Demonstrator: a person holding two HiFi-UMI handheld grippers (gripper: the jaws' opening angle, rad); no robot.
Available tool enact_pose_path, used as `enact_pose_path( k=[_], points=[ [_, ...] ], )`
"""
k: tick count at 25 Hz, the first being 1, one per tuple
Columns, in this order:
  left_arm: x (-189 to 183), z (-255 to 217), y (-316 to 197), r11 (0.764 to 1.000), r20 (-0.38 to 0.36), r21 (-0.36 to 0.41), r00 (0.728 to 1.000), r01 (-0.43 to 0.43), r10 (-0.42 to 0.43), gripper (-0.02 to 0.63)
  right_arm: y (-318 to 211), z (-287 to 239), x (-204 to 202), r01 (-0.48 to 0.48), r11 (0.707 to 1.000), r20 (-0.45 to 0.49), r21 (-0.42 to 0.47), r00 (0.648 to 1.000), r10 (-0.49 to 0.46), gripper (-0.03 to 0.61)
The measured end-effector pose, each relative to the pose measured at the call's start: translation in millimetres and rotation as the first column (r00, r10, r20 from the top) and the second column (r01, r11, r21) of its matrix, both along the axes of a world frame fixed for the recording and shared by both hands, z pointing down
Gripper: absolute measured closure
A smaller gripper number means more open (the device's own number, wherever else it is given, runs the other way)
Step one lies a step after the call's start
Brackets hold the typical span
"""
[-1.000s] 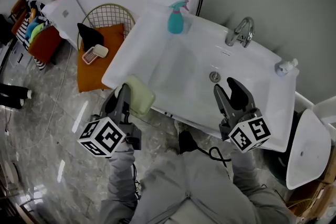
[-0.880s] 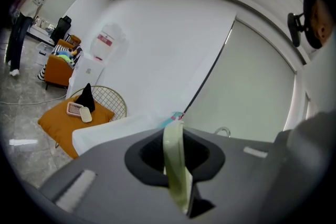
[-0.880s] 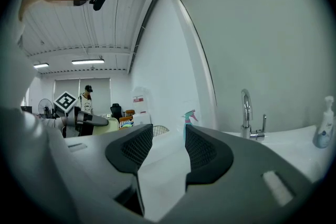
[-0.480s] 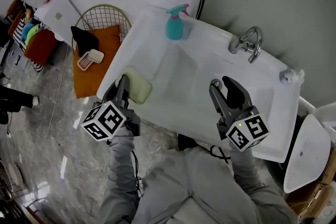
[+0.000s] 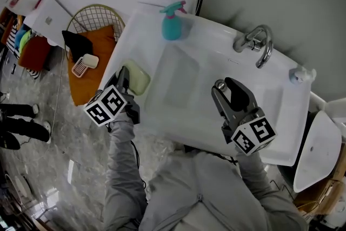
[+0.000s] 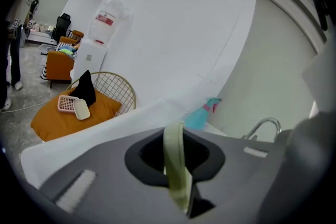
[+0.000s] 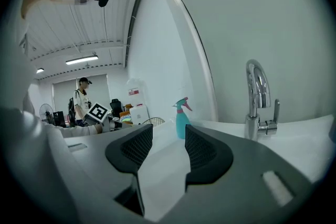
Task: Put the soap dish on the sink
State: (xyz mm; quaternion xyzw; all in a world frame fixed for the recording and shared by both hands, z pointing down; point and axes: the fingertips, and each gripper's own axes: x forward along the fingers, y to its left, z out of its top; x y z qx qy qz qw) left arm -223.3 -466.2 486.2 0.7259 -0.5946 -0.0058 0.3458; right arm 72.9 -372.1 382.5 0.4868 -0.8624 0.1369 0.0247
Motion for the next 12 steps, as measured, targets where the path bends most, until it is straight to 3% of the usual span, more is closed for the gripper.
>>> enact_pose_path(
  k=[12],
  points=[
    [1.5,34.9,-43.8,0.998,0.032,-0.063,0.999,0.007,-0.005,0.528,-14.4,15.8,22.3,-0.056,0.998,-0.003,-0.036,0.998,0.056,0.4]
  ],
)
